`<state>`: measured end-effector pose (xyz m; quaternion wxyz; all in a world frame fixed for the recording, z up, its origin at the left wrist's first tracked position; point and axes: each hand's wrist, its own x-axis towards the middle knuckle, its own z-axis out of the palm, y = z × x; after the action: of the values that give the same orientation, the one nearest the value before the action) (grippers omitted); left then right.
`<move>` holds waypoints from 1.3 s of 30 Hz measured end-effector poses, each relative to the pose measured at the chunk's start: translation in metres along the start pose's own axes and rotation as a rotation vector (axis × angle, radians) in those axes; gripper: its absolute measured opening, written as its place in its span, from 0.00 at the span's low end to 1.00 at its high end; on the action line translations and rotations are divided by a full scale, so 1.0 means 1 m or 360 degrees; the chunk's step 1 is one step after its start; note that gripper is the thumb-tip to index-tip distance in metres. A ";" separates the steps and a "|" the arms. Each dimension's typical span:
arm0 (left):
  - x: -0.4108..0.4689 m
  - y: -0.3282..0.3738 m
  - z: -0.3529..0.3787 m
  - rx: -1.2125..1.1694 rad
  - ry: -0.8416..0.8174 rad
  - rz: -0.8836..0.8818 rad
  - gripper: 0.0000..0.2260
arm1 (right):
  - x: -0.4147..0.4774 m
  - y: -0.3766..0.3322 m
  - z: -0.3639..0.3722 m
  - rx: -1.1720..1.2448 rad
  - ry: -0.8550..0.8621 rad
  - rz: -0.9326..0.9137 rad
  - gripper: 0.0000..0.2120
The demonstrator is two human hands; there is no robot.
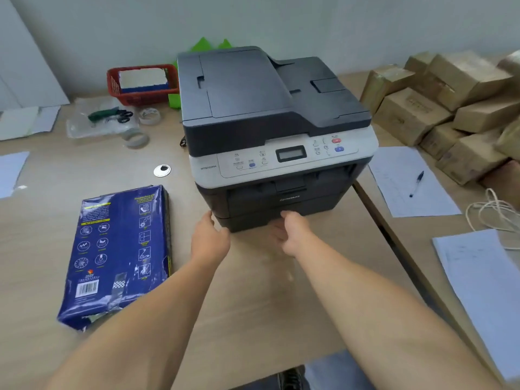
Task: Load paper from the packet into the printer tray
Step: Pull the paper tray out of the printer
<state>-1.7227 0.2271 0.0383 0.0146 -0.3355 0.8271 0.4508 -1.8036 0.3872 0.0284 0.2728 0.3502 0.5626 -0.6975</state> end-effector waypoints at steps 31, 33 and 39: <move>0.000 -0.021 0.047 -0.0229 0.0075 -0.0279 0.32 | 0.028 0.011 -0.059 0.0684 -0.0282 0.0239 0.07; 0.001 -0.022 0.047 -0.0262 0.0094 -0.0297 0.32 | 0.025 0.000 -0.065 0.0459 -0.0139 0.0206 0.08; 0.003 -0.024 0.054 -0.0590 0.0201 -0.0479 0.30 | 0.034 -0.033 -0.099 -0.0204 0.0546 -0.0343 0.20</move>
<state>-1.7260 0.2575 -0.0120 -0.0320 -0.4795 0.6702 0.5657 -1.8318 0.4917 0.0095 0.1188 0.3835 0.6782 -0.6155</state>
